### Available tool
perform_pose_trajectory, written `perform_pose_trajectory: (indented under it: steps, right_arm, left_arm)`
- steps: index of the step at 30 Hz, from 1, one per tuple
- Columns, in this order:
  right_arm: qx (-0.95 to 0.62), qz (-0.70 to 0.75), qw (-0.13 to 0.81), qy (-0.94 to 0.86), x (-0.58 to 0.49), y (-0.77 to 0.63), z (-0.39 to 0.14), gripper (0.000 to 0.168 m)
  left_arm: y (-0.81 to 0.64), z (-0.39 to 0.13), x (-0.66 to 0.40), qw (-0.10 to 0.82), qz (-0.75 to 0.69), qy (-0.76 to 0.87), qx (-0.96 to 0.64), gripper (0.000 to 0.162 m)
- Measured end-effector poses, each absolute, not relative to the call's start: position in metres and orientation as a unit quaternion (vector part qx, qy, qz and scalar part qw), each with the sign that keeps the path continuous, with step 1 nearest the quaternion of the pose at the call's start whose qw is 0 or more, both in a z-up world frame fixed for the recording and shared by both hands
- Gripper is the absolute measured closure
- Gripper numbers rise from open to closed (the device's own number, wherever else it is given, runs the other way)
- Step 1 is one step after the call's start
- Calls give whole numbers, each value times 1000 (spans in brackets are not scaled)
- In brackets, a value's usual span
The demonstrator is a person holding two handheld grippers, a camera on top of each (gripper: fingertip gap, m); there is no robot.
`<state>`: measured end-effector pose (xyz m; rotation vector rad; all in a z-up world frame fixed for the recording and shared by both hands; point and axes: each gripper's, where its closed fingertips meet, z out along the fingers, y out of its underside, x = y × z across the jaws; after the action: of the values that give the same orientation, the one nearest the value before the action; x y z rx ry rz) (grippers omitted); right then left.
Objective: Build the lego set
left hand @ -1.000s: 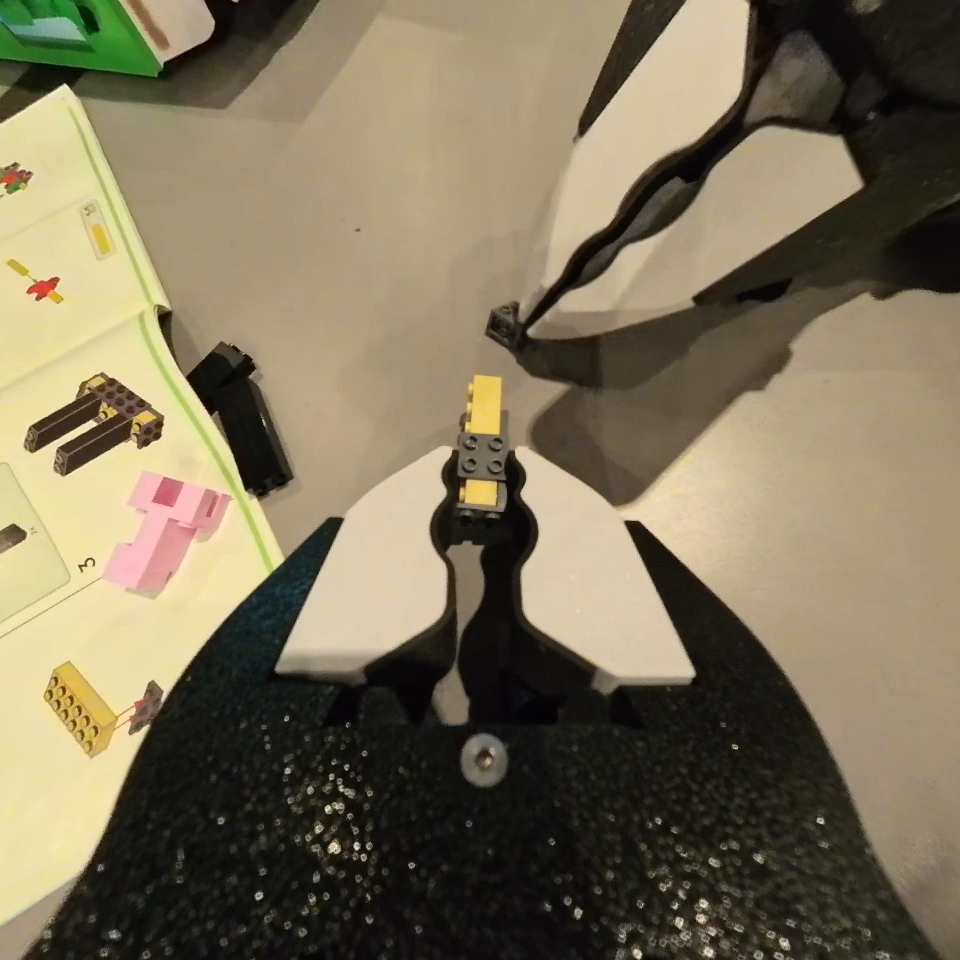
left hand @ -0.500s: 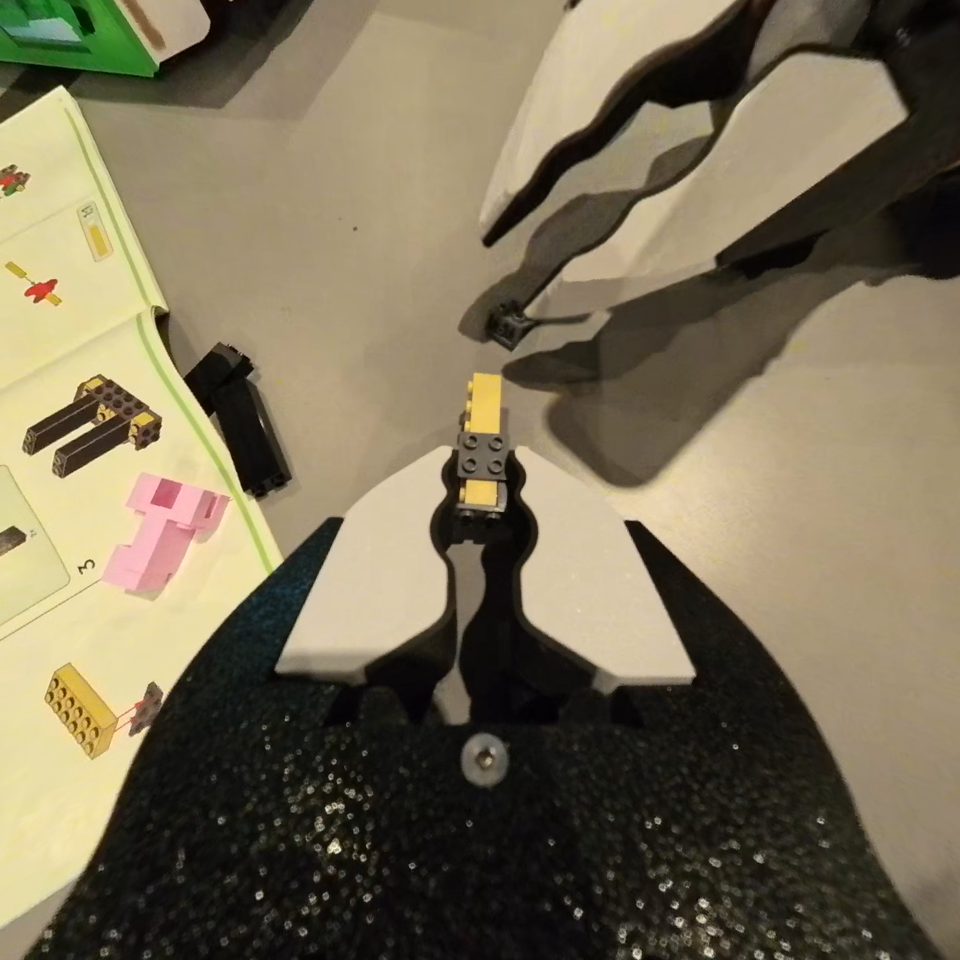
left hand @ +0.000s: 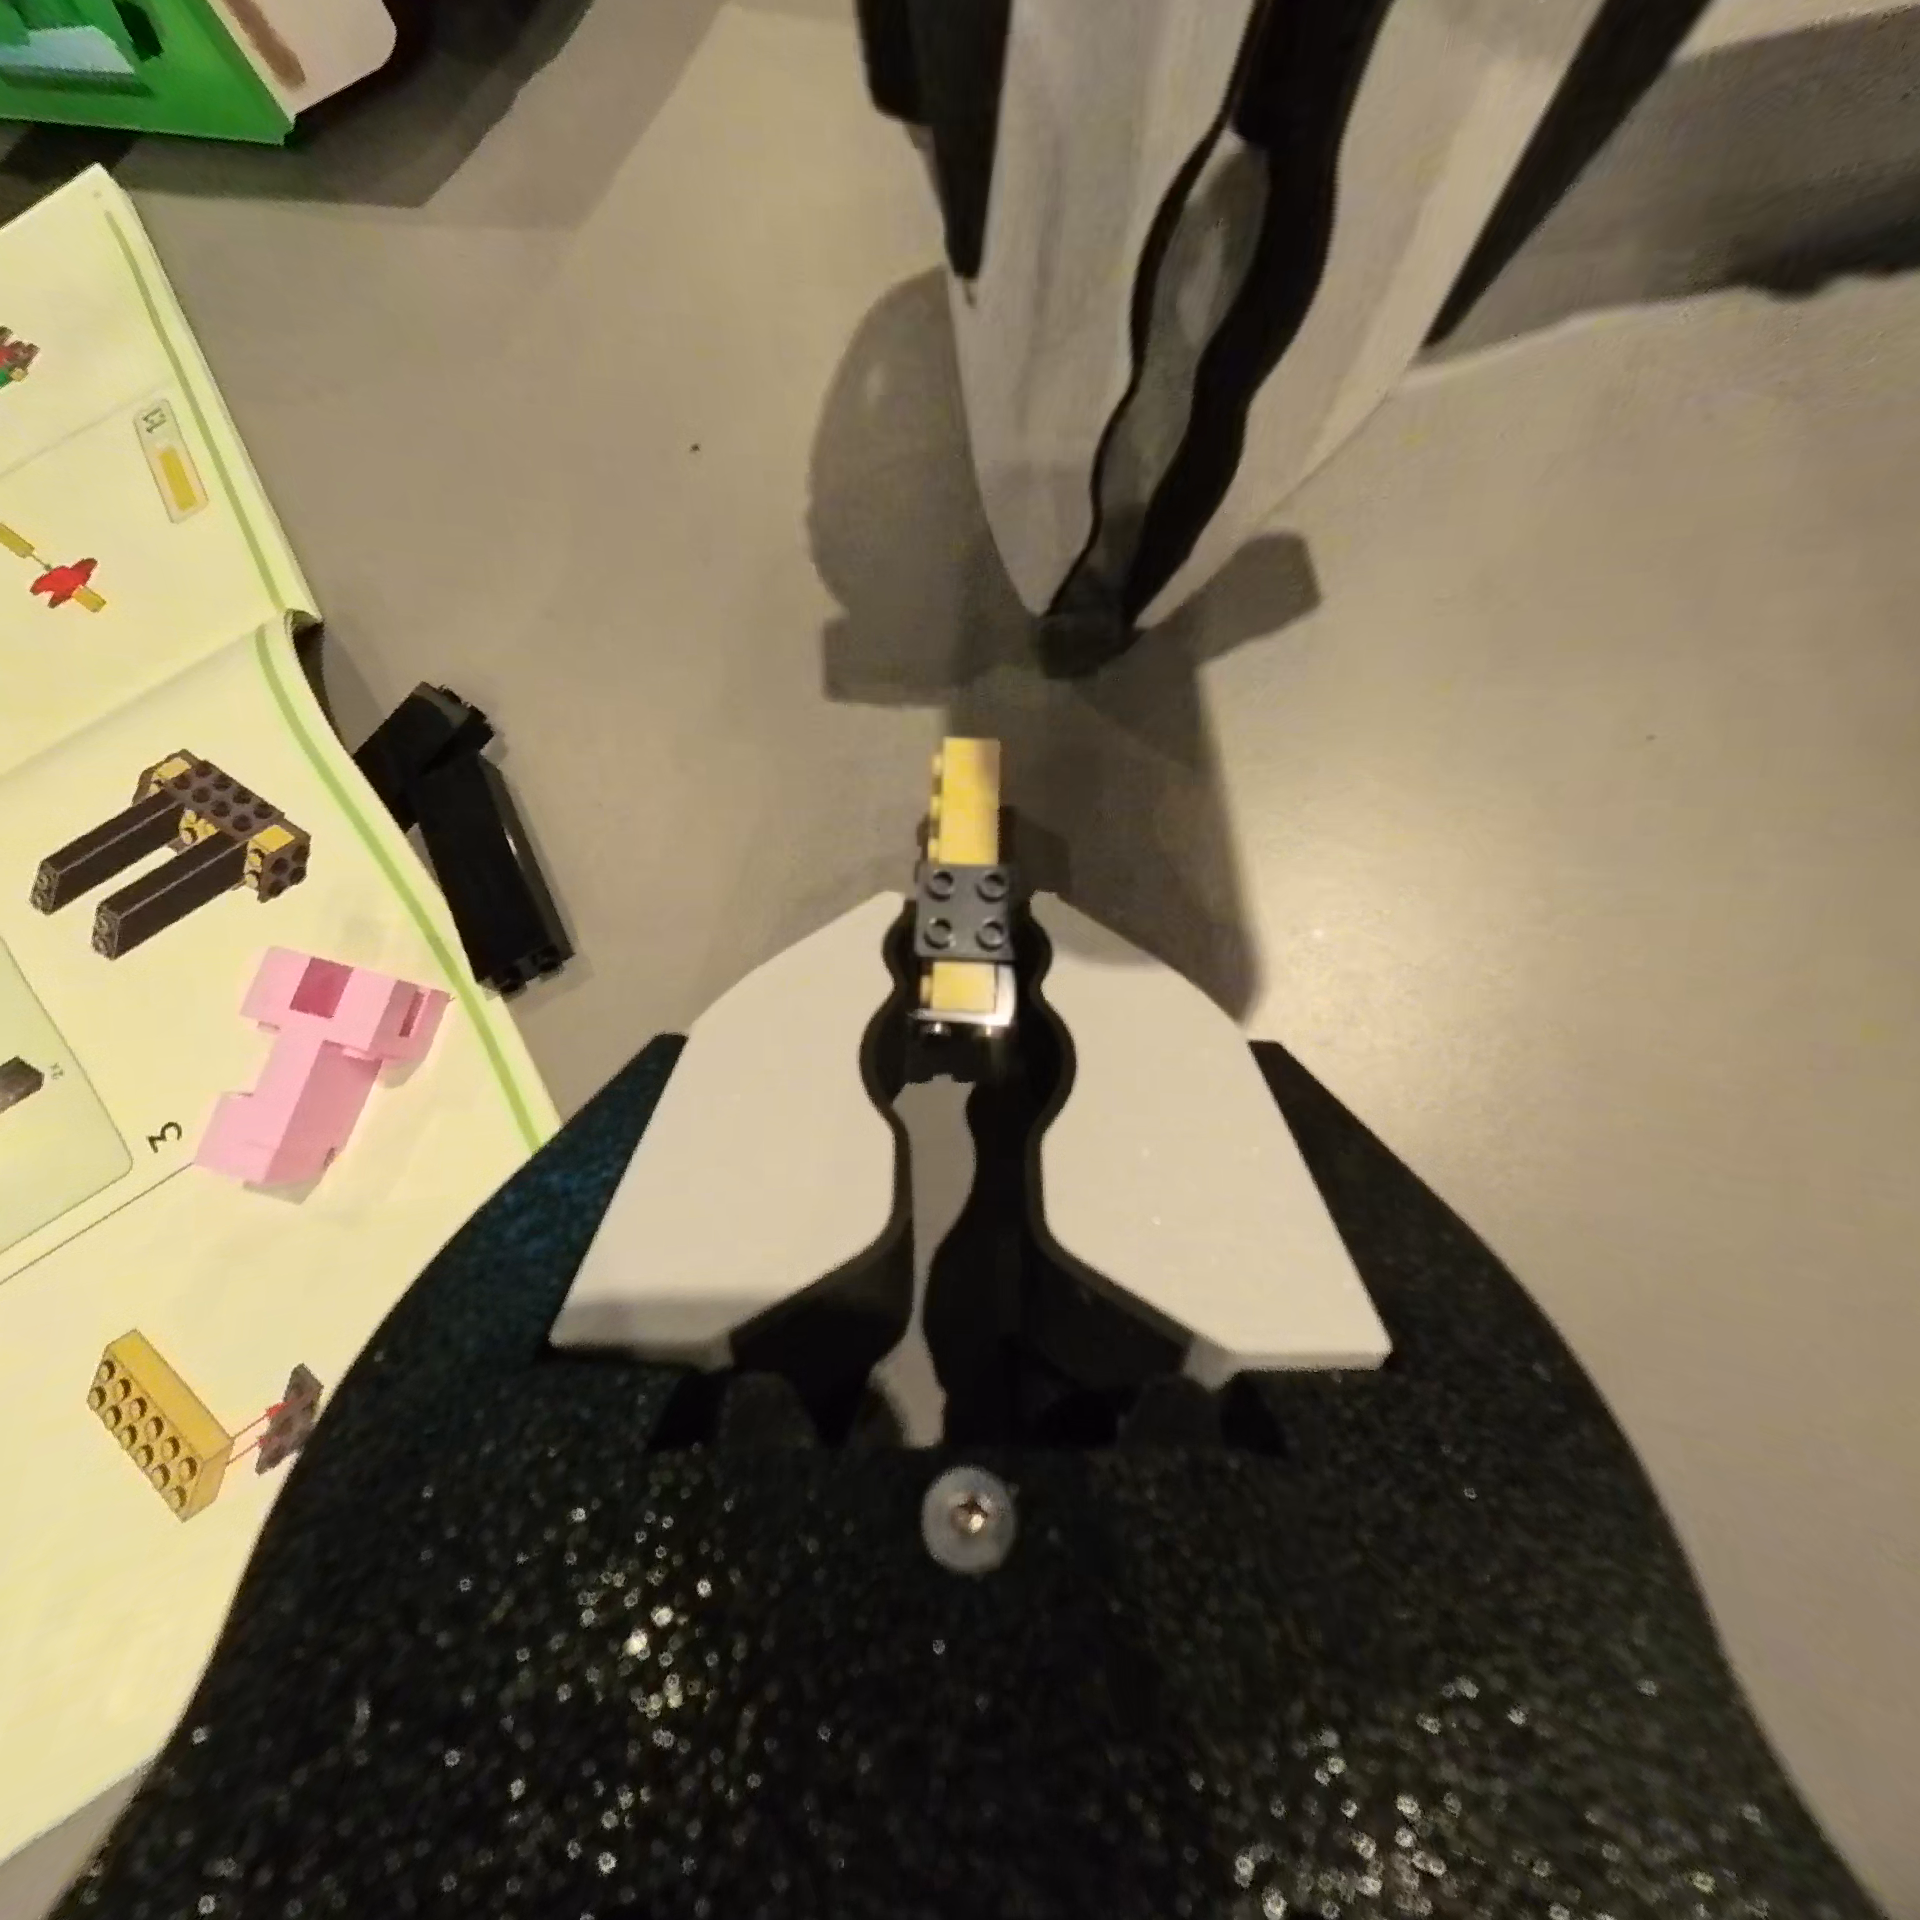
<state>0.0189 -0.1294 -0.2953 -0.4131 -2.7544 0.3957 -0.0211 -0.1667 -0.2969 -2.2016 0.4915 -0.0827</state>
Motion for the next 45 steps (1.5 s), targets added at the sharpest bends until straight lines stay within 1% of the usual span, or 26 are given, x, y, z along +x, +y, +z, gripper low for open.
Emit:
perform_pose_trajectory:
  steps: [1, 3, 5, 8, 10, 13, 15, 17, 19, 21, 24, 27, 35, 38, 41, 45]
  right_arm:
    - [-77, 116, 169, -976, 20, -126, -295, 155]
    - [-48, 83, 139, -986, 21, -121, -295, 154]
    - [-77, 59, 118, -988, 21, -116, -295, 134]
    - [-216, 96, 107, -966, 18, -113, -292, 133]
    - [-349, 116, 144, -919, 11, -101, -291, 136]
    - [-490, 184, 159, -837, 18, -106, -296, 138]
    - [-552, 230, 184, -780, 17, -113, -297, 138]
    - [-571, 232, 228, -754, 14, -114, -299, 136]
    - [-571, 214, 276, -742, 10, -110, -298, 137]
    - [-574, 209, 297, -733, 7, -111, -298, 139]
    - [-587, 220, 297, -721, 3, -113, -299, 141]
    - [-593, 224, 295, -715, 2, -111, -299, 153]
    - [-592, 228, 287, -717, 1, -110, -298, 154]
    - [-564, 230, 283, -741, 2, -111, -298, 156]
    - [-500, 227, 290, -784, 2, -113, -298, 159]
    - [-451, 216, 296, -814, 1, -113, -298, 157]
  left_arm:
    - [-167, -297, -21, 427, -33, 197, -882, 145]
    - [-167, -297, -21, 426, -35, 197, -882, 145]
    - [-167, -297, -21, 426, -37, 195, -883, 145]
    - [-168, -297, -22, 425, -42, 193, -884, 145]
    - [-168, -298, -22, 424, -43, 192, -884, 145]
    - [-168, -297, -21, 425, -39, 195, -883, 145]
    - [-168, -297, -21, 426, -36, 197, -882, 145]
    - [-168, -297, -21, 426, -37, 196, -883, 145]
    - [-168, -298, -21, 425, -40, 195, -883, 145]
    - [-168, -297, -21, 424, -42, 194, -884, 145]
    - [-167, -298, -21, 424, -42, 193, -884, 145]
    - [-168, -298, -21, 424, -43, 193, -884, 145]
    - [-167, -298, -21, 424, -43, 193, -884, 145]
    - [-167, -298, -22, 423, -45, 192, -884, 145]
    - [-167, -298, -21, 423, -47, 191, -885, 145]
    - [-167, -298, -22, 422, -50, 190, -885, 145]
